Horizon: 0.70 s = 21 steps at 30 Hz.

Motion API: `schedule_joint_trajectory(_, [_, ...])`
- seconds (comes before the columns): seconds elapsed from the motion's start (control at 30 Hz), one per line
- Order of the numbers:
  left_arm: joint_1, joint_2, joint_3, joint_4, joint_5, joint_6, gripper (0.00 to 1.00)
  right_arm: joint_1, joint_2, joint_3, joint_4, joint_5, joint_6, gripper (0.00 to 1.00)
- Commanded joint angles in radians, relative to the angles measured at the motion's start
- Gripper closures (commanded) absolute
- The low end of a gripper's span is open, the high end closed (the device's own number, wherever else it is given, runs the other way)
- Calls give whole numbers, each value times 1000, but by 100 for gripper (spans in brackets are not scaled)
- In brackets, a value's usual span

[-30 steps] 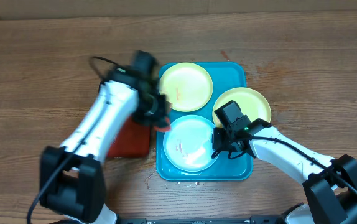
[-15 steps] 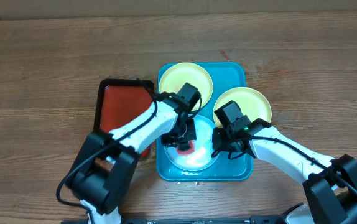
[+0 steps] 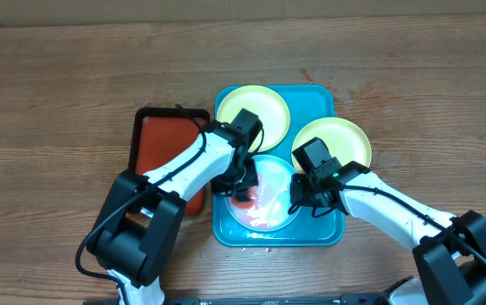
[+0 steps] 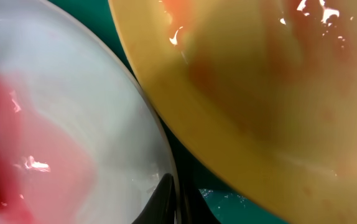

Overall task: Clean dirty plates on tray and stack at the side
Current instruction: 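Scrub the white plate with the sponge in the left gripper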

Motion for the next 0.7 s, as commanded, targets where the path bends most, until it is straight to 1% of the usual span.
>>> schedule_joint_trajectory(0.0, [-54, 55, -1, 148, 265, 37, 96, -2, 9, -6, -7, 45, 8, 96])
schedule_joint_trajectory(0.1, [-85, 85, -1, 177, 330, 33, 96, -2, 9, -6, -8, 45, 8, 96])
schedule_joint_trajectory(0.17, [-91, 99, -1, 164, 357, 33, 96, -2, 9, -6, -10, 45, 8, 96])
schedule_joint_trajectory(0.23, [-86, 102, -1, 108, 354, 30, 96, -2, 9, -6, -11, 45, 8, 96])
schedule_joint_trajectory(0.3, [-73, 102, 0, 30, 314, 30, 96, -2, 9, -6, -11, 45, 8, 96])
schedule_joint_trajectory(0.37, [-57, 102, 0, -47, 240, 30, 96, -2, 9, -6, -11, 45, 8, 96])
schedule_joint_trajectory(0.47, [-39, 102, 0, -131, 77, 30, 96, -2, 9, -6, -11, 45, 8, 96])
schedule_joint_trajectory(0.53, [-37, 102, 0, -165, -46, 27, 96, -2, 9, -6, -10, 45, 8, 96])
schedule_joint_trajectory(0.6, [-38, 102, 0, -188, -182, -3, 96, -2, 9, -6, -10, 45, 8, 96])
schedule_joint_trajectory(0.67, [-37, 96, 0, -188, -253, -9, 96, -2, 9, -6, -10, 45, 8, 96])
